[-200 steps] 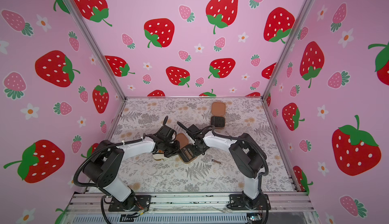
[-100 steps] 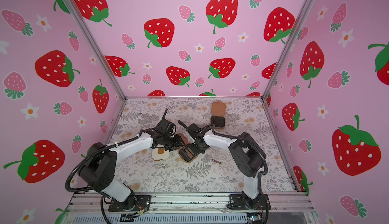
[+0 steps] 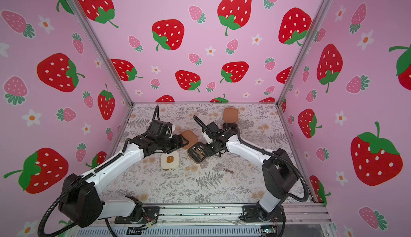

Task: Organize nail clipper sets
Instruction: Pick up the storage box at the center of the board, then place the storage box at the center of the board.

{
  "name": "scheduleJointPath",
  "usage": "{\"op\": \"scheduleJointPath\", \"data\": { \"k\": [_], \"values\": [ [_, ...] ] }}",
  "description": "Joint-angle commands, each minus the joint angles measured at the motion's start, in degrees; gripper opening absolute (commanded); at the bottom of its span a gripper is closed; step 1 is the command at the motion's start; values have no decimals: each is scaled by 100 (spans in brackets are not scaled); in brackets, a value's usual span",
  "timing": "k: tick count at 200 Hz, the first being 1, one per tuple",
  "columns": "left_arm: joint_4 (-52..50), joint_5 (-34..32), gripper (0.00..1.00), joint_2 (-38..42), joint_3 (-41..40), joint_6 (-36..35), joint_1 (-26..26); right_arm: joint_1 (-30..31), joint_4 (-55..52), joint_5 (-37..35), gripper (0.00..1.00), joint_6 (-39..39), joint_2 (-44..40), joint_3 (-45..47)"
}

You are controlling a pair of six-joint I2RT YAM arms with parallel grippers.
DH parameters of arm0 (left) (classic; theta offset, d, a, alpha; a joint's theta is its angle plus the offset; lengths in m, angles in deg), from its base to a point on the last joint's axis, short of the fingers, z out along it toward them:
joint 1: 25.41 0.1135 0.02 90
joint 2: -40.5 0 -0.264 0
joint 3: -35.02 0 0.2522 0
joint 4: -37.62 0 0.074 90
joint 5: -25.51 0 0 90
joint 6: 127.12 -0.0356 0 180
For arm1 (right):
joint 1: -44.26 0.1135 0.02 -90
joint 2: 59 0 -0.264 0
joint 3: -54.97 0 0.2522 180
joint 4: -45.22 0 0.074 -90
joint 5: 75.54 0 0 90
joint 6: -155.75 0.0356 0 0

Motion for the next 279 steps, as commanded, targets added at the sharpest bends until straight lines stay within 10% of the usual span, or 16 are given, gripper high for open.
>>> {"op": "scheduleJointPath", "data": {
  "k": [1, 73, 279],
  "values": [
    [257, 479, 75, 154, -289, 46, 206, -49, 94, 412, 0, -292, -146, 81],
    [1008, 601, 76, 153, -785, 189, 343, -31, 237, 1141, 0, -756, 49, 46],
    [3428, 713, 74, -166, -1595, 162, 251, -22, 472, 8, 0, -1721, 2330, -1461]
  ]
}}
